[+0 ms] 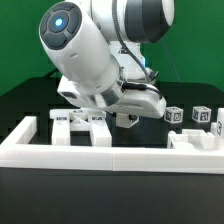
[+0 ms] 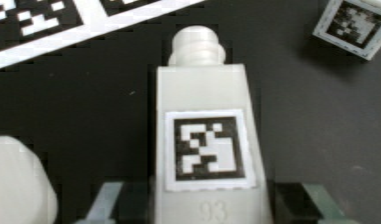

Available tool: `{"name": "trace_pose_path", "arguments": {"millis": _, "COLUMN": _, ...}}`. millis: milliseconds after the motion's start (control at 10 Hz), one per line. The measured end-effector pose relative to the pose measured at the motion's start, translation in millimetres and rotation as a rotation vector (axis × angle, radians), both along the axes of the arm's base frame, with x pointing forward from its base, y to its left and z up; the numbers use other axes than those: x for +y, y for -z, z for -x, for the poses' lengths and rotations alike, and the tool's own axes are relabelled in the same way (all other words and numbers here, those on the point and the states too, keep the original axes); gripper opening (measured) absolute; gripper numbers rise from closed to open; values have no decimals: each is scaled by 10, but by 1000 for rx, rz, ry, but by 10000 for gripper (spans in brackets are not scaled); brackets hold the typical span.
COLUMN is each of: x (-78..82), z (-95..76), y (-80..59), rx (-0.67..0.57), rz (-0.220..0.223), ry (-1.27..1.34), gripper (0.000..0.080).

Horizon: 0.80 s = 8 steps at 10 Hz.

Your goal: Assemble chair

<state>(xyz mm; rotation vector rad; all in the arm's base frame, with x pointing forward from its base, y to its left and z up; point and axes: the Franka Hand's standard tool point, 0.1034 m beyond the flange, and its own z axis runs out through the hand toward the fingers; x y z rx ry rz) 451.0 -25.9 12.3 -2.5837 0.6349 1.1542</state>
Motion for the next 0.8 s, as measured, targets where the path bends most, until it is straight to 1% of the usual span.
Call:
{"name": "trace_pose_path", "arguments": {"millis": 200, "x": -3, "z": -54, "y": -29, "rx": -9, "rz": 0, "ry": -1, "gripper": 289}}
{"name": "trace_pose_path", "arguments": {"millis": 300, "x": 2, "z": -107, "y": -84, "rx": -13, "rz": 1, "ry": 1, "gripper": 289}}
{"name": "trace_pose_path", "arguments": {"millis": 400, "x": 22, "z": -189, "y": -194, "rx": -12, "rz": 5, "ry": 9, "gripper": 289}}
{"name": "trace_pose_path", "arguments": {"millis": 600, "x": 97, "z": -432, "y": -514, "rx": 12, "rz": 19, "ry": 34, "gripper": 290}}
{"name": "trace_pose_path", "arguments": {"millis": 700, "x": 124, "z": -554, "y": -606, "rx": 0, "rz": 29, "ry": 40, "gripper": 290}}
{"name": "trace_pose_path", "arguments": {"millis": 800, "x": 126, "z": -590, "y": -638, "rx": -1, "rz": 43, "ry": 53, "gripper": 290}}
